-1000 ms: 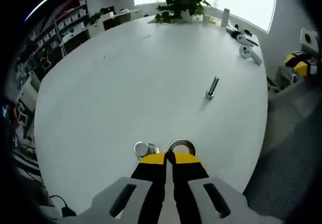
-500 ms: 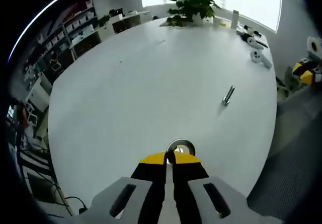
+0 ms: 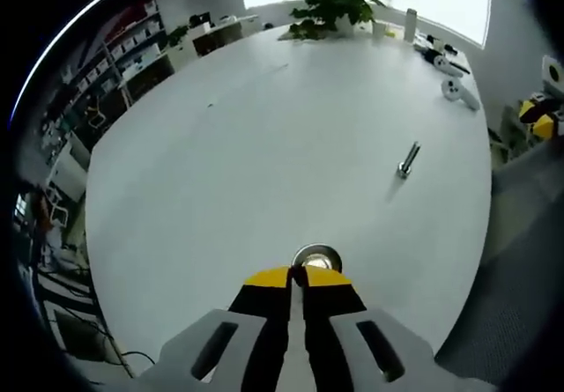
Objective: Place the washer onto the threaded stud by aligning its center hole with the stud, sliding it down to the base, and recovering from edge contact or off-axis alignment until the washer reaches the visible bottom stop.
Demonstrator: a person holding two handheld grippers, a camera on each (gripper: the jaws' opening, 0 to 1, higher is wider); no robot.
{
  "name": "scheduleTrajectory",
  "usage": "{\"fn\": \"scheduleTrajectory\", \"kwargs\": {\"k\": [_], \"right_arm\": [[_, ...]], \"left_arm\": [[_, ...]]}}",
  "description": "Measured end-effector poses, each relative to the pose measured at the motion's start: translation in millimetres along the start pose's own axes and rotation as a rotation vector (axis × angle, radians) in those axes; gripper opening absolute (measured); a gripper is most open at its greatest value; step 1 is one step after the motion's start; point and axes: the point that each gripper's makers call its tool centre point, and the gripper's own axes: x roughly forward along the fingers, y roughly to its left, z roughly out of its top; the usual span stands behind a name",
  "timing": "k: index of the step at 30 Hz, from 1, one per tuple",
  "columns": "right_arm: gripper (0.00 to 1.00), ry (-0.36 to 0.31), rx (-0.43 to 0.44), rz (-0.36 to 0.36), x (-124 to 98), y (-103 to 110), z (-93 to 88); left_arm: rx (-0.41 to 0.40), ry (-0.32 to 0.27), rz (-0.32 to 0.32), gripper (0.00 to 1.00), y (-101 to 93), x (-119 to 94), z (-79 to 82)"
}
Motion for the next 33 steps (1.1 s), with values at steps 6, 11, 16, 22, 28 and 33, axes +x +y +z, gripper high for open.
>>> {"fn": "scheduleTrajectory", "kwargs": {"k": [6, 11, 16, 22, 28, 33], "right_arm": [[0.18, -0.002, 0.001, 0.001, -1, -2, -1.6], [0.18, -0.002, 0.001, 0.002, -1, -2, -2.4], [0.18, -0.005, 0.002, 0.003, -1, -3, -2.8], [0.18, -0.006, -0.001, 0.003, -1, -4, -3.6], [0.18, -0.003, -0.023, 0.013, -1, -3, -4.5], [0.18, -0.009, -0.033, 0.012, -2, -3, -4.5]], "left_arm": [[0.057, -0.008, -0.004, 0.02, -0.7, 0, 1.0], [0.067, -0.015, 0.000, 0.02, -0.8, 0, 2.5], [0.063, -0.016, 0.002, 0.01, -0.9, 0, 1.5], [0.083, -0.046, 0.058, 0.02, 3.5, -13, 7.4], [0.011, -0.150, 0.104, 0.02, 8.6, -51, 24.1], [-0.099, -0.279, 0.120, 0.03, -3.8, -89, 34.4]]}}
